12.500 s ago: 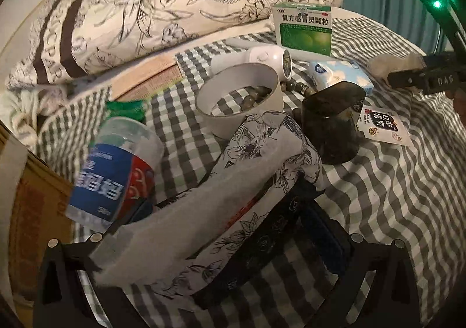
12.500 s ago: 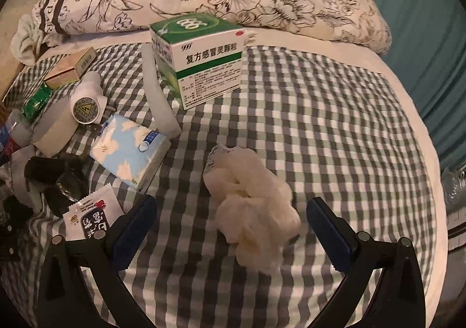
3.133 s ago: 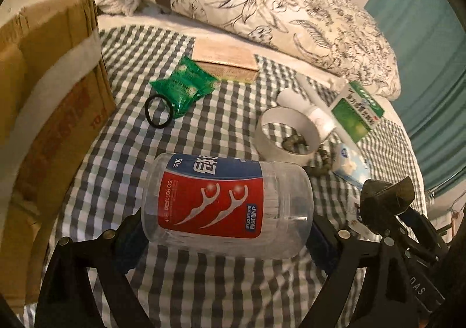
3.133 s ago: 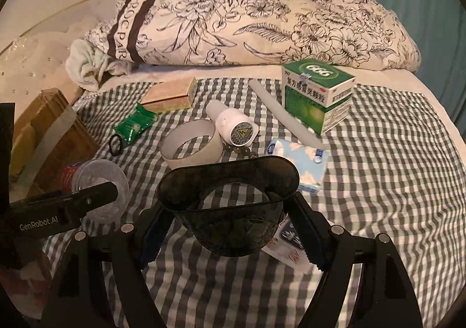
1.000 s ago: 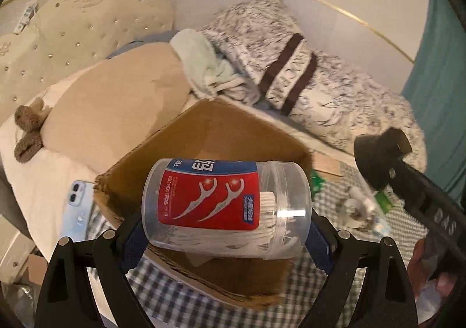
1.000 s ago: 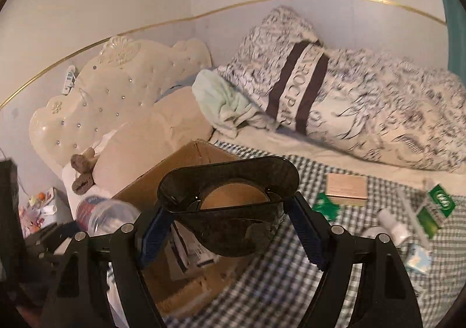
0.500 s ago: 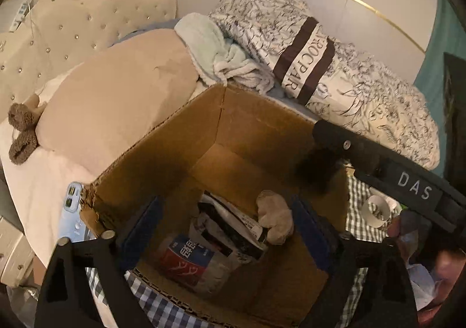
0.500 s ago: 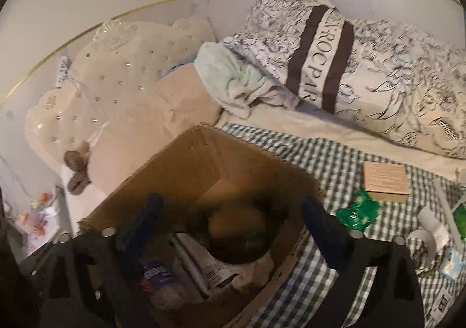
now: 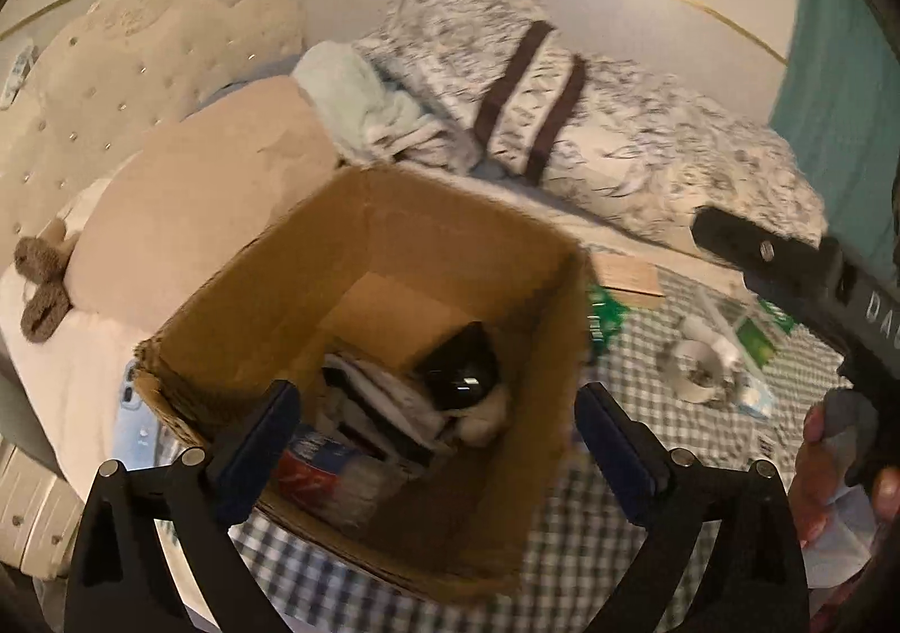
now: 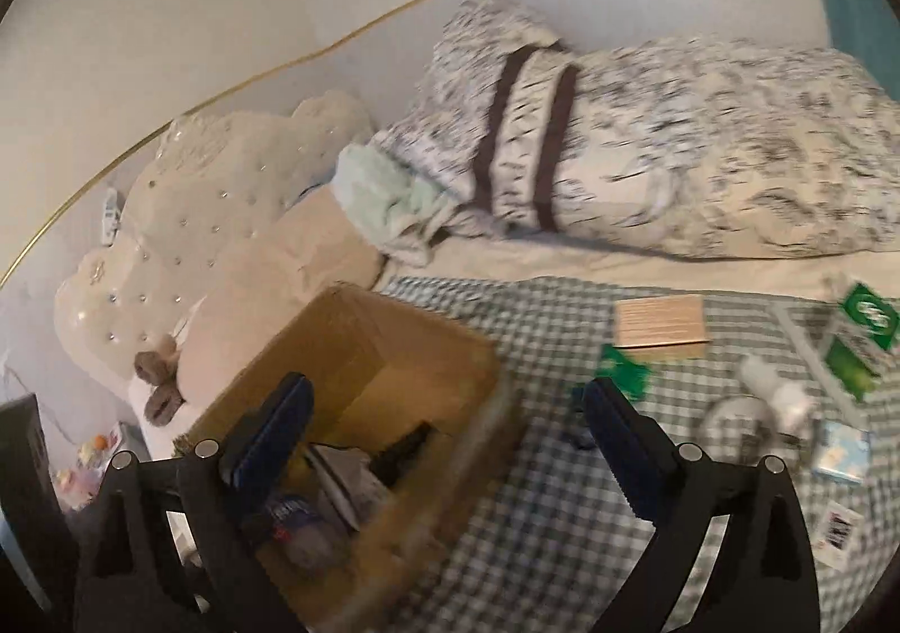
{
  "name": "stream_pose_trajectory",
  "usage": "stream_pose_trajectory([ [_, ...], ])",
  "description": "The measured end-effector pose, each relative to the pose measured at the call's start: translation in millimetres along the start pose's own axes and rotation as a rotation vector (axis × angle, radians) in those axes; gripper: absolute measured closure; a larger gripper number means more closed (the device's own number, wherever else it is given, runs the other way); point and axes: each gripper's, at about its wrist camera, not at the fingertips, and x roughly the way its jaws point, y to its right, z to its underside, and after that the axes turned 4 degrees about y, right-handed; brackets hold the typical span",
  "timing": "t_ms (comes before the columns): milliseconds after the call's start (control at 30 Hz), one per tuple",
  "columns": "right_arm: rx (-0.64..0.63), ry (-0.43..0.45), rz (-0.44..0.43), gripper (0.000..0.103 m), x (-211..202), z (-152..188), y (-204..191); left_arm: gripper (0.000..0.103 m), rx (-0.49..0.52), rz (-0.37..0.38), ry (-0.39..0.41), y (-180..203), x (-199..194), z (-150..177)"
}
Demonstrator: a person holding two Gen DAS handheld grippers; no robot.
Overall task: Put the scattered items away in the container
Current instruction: 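Lower the bottle into the box with the left tool while the right drops the pouch in, then move both tools back over the remaining items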
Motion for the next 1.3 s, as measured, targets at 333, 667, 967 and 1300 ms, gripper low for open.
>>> stream_pose_trajectory([
  [333,0.012,0.11,0.24,0.005,-158.3,42.3,85.8,0.0,0.096,0.108,0.087,78.8,-77.1,15.4],
  [667,0.04,0.195,0.423,0.004,-297.6,86.6,154.5,0.0,0.107,0.137,0.13,135.7,-152.3,45.8],
  [967,0.0,0.216,0.471,0.004,-338.3,107.7,181.7,0.0,0.151,0.223,0.11,197.7,-160.7,35.9],
  [1300,-0.033,0.18,0.438,0.004,-256.5,107.9,210.7,0.0,0.171,0.211,0.042,247.7,-35.7,40.5],
])
